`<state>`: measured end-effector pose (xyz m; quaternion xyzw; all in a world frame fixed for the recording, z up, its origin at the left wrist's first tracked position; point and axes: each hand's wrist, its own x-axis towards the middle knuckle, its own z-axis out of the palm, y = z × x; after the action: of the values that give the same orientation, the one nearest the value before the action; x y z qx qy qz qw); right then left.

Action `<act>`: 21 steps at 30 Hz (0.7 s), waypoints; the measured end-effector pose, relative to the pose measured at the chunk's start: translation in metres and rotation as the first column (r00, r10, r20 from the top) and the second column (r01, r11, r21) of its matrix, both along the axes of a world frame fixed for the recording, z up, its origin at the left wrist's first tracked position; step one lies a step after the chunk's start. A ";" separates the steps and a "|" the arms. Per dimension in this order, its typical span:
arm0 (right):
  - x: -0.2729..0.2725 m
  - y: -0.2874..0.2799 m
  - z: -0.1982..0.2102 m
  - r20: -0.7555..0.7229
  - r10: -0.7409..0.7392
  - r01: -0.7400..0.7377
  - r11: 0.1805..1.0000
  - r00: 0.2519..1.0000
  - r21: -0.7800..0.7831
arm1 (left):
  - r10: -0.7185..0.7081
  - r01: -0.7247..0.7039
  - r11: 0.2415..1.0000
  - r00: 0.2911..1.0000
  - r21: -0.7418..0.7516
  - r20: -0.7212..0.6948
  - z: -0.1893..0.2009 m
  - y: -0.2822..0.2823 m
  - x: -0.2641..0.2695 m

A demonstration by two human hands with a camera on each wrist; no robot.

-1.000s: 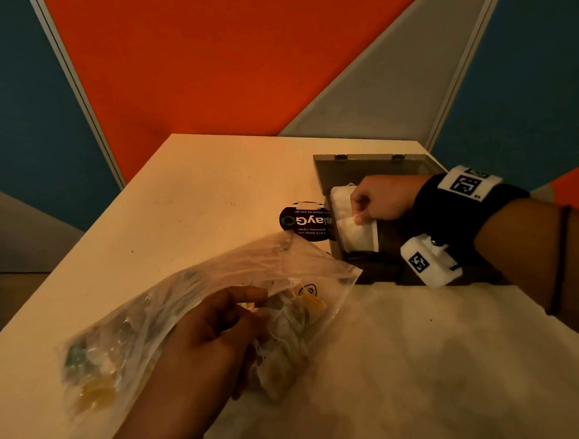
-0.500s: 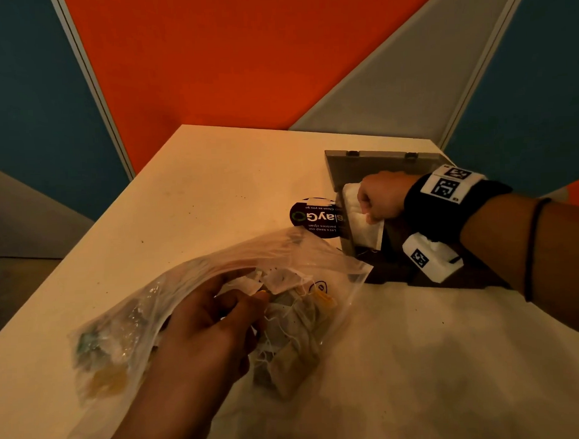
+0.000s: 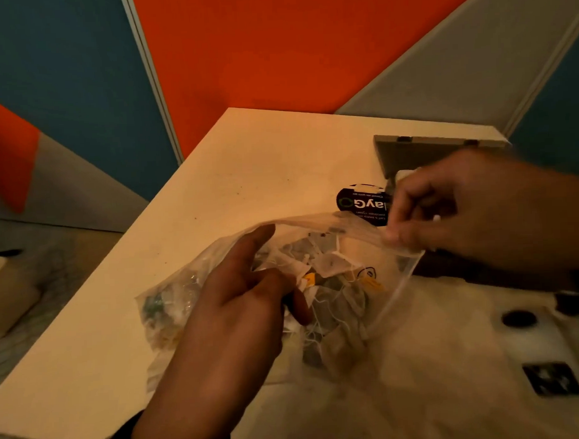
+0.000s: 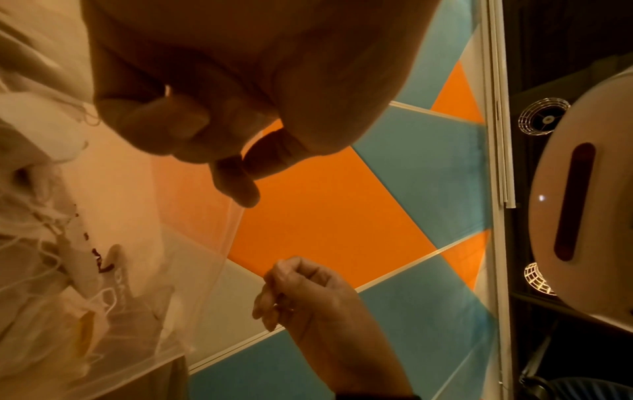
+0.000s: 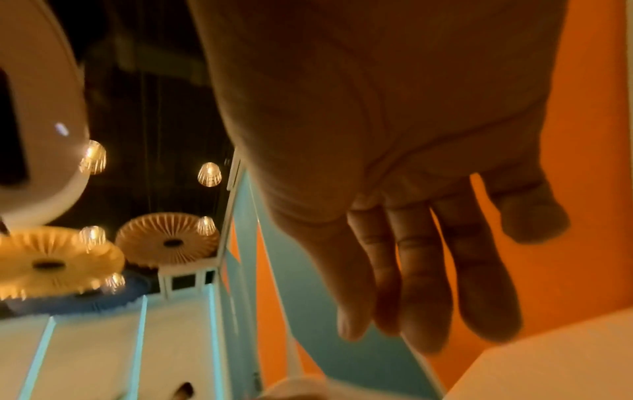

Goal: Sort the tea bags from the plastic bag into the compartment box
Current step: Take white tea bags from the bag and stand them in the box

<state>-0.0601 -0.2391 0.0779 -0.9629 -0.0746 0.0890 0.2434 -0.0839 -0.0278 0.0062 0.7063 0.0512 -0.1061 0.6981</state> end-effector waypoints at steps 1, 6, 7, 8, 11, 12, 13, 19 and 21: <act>-0.008 0.006 -0.004 -0.104 0.055 -0.053 0.998 0.993 0.013 | -0.009 0.009 1.000 1.000 0.014 0.002 0.001 0.000 -0.001; -0.009 0.026 -0.044 -0.295 0.162 -0.197 0.976 0.942 -0.093 | -0.006 0.005 0.997 1.000 0.075 0.008 0.003 0.003 -0.007; -0.005 0.029 -0.051 -0.276 0.176 -0.213 0.971 0.945 -0.112 | -0.006 0.006 0.996 1.000 0.086 -0.002 0.003 0.004 -0.009; -0.001 0.032 -0.056 -0.242 0.189 -0.224 0.966 0.952 -0.127 | -0.015 0.017 0.996 1.000 0.090 -0.020 0.004 0.005 -0.011; 0.012 0.039 -0.068 -0.141 0.231 -0.256 0.946 0.963 -0.197 | -0.028 0.031 0.994 0.999 0.102 -0.031 -0.001 0.009 -0.015; 0.016 0.041 -0.071 -0.125 0.254 -0.276 0.935 0.959 -0.222 | -0.024 0.026 0.994 1.000 0.106 -0.018 -0.004 0.010 -0.015; 0.019 0.044 -0.074 -0.120 0.283 -0.304 0.921 0.952 -0.245 | -0.015 0.015 0.994 1.000 0.107 -0.003 -0.007 0.012 -0.016; 0.039 0.067 -0.082 -0.197 0.400 -0.444 0.841 0.895 -0.309 | 0.022 -0.024 0.998 0.999 0.060 0.039 -0.014 0.015 -0.017; 0.050 0.073 -0.086 -0.180 0.420 -0.457 0.822 0.889 -0.339 | 0.019 -0.023 0.997 0.998 0.073 0.057 -0.014 0.013 -0.017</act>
<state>-0.0101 -0.1666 -0.0084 -0.9426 -0.2640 0.2020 0.0326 -0.1007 -0.0145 -0.0080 0.7338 0.0427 -0.0767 0.6737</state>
